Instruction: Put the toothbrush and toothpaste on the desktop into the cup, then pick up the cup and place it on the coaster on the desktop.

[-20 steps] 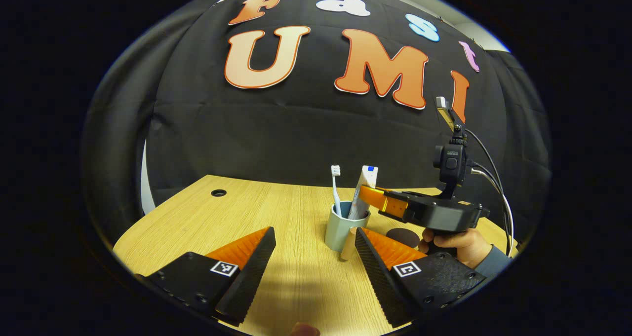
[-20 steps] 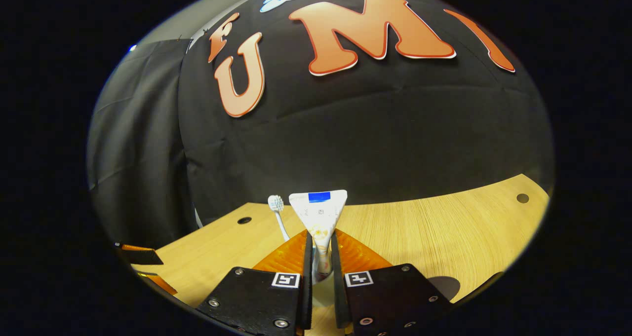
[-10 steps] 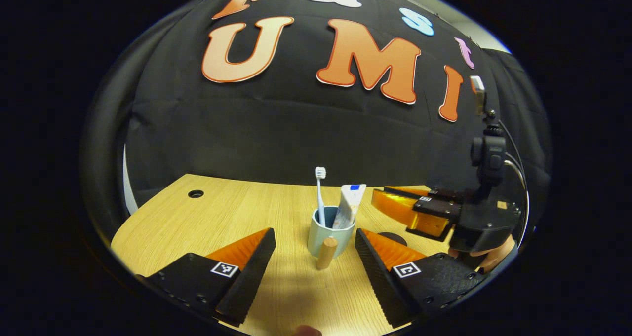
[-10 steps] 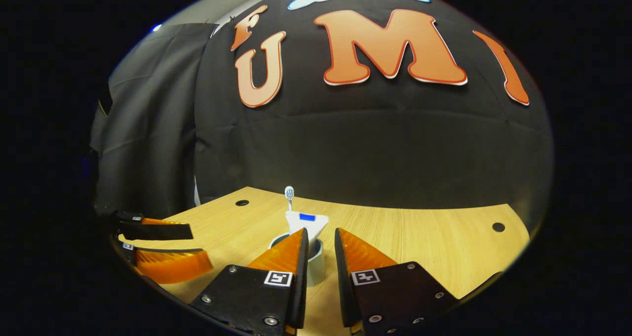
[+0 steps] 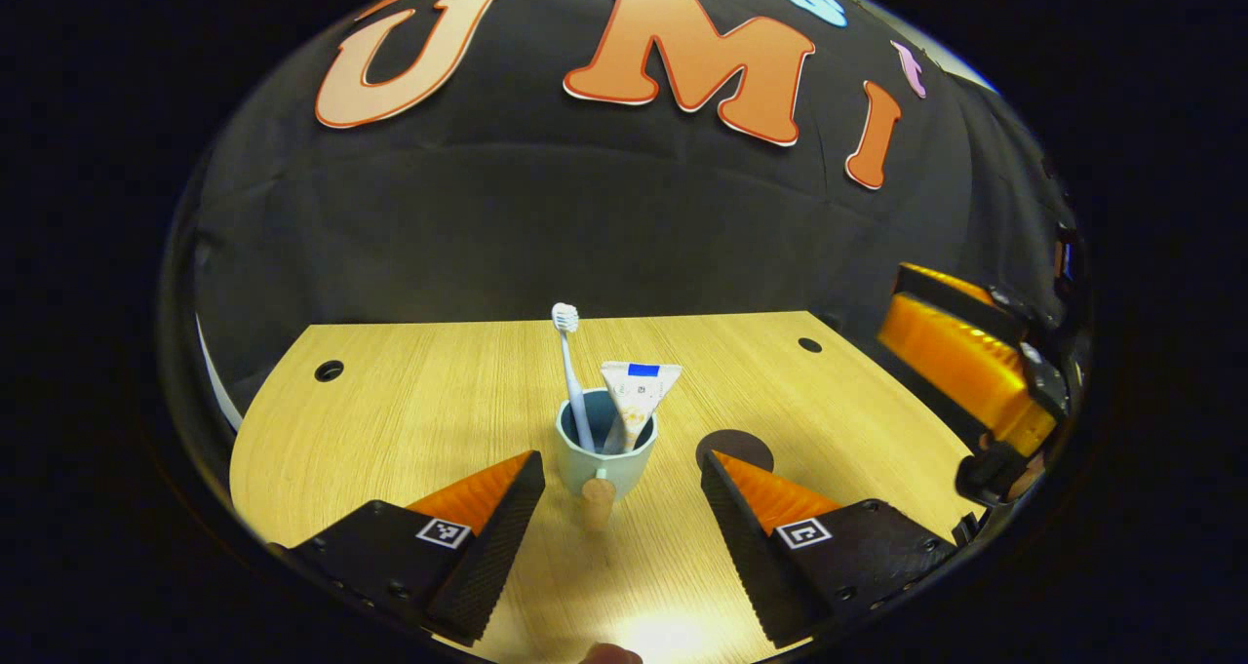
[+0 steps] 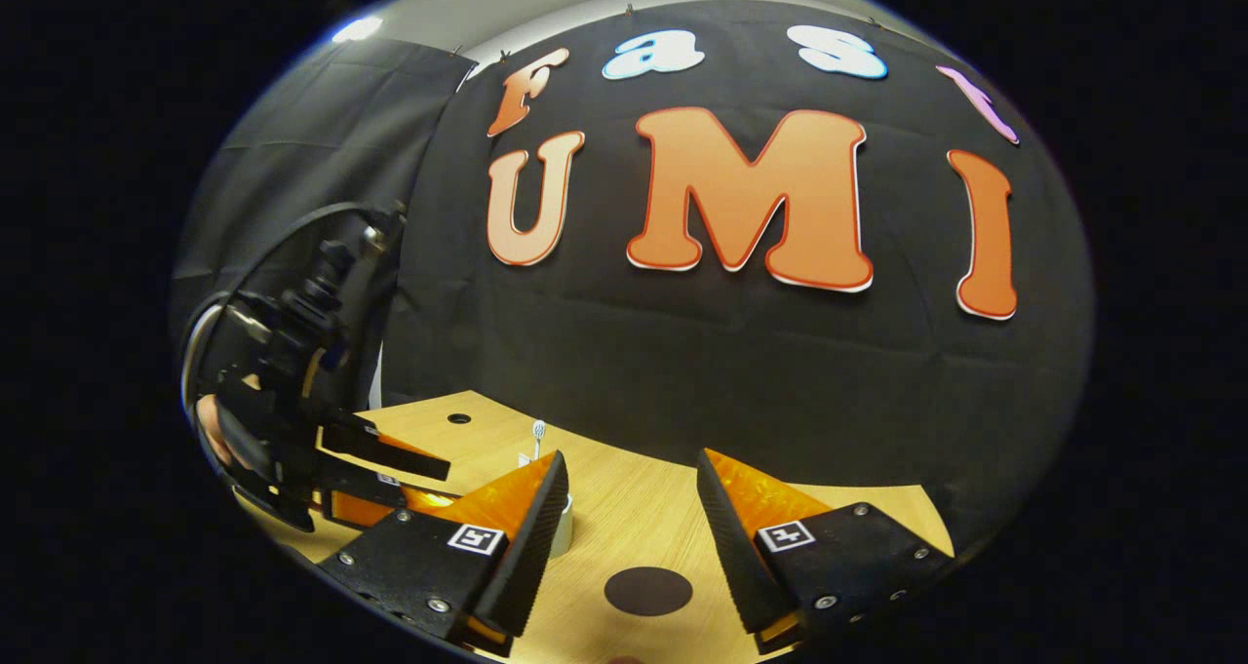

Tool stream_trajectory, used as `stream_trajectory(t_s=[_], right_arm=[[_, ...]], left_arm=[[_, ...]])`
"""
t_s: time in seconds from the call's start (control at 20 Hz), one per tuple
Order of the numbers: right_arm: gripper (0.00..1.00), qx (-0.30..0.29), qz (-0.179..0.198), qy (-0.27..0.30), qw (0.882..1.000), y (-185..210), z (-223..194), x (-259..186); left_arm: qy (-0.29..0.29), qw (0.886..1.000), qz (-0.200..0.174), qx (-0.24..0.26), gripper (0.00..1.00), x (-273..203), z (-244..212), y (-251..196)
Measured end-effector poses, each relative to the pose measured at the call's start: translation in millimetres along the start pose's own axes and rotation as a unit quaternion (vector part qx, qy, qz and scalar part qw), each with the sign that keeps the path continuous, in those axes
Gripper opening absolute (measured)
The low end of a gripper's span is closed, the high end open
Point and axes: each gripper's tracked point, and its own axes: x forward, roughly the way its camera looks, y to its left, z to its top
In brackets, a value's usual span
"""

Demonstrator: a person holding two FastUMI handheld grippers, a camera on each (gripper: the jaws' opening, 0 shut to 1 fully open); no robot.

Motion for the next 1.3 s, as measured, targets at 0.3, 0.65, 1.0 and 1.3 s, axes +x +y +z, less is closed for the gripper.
stream_trajectory(t_s=[0.3, 0.65, 1.0, 1.3], right_arm=[[0.93, -0.028, -0.004, -0.042, 0.999, -15, 39, -55], [0.97, -0.028, 0.004, -0.06, 0.998, -20, 61, -97], [0.96, -0.018, -0.008, -0.072, 0.997, -32, 78, -120], [0.98, -0.024, -0.006, -0.078, 0.997, -27, 83, -129]], left_arm=[[0.069, 0.997, 0.008, 0.027, 0.97, 36, -15, -1], [0.132, 0.989, 0.038, 0.053, 0.97, 66, -38, 14], [0.178, 0.982, 0.042, 0.054, 0.78, 87, -62, 16], [0.188, 0.98, 0.044, 0.044, 0.43, 81, -67, 18]])
